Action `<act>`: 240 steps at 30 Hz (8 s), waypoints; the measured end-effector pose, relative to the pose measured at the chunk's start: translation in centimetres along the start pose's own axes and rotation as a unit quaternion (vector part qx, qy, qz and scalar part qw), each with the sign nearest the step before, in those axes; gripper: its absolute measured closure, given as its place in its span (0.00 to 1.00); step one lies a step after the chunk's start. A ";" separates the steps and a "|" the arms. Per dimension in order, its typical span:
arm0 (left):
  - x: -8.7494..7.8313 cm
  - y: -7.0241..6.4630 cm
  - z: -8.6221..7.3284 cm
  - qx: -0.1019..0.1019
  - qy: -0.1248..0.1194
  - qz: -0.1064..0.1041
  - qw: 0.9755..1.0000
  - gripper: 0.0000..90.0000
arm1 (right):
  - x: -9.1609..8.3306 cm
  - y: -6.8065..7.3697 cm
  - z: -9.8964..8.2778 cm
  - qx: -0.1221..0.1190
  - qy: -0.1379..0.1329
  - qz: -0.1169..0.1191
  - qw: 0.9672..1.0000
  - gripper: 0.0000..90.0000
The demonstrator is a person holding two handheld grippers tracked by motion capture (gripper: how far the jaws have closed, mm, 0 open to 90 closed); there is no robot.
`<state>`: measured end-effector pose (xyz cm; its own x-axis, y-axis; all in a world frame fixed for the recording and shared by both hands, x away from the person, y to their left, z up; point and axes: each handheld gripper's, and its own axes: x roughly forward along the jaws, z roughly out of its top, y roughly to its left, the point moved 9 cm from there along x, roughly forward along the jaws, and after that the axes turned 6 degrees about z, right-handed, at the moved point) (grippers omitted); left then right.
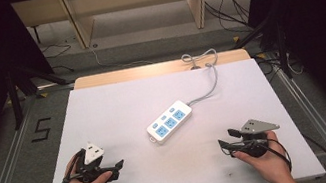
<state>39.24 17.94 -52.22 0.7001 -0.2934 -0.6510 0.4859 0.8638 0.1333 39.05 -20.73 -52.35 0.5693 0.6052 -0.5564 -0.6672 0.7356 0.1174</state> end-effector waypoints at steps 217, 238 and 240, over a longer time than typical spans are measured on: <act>0.5 -0.8 0.6 0.002 -0.007 -0.002 1.000 0.22 | 16.8 0.7 14.2 -0.036 0.236 0.004 0.971 1.00; 0.6 -0.8 0.6 0.002 -0.008 -0.001 1.000 0.22 | 18.1 0.4 13.8 -0.040 0.250 -0.001 0.967 1.00; 0.6 -0.8 0.6 0.003 -0.007 -0.001 1.000 0.22 | 18.2 0.4 13.8 -0.042 0.252 -0.003 0.967 1.00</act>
<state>39.58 16.88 -52.24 0.7064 -0.3018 -0.6402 0.4909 0.8605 0.1360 55.80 -5.18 -51.07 0.2816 0.3604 -0.8893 -0.7129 0.6989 0.0574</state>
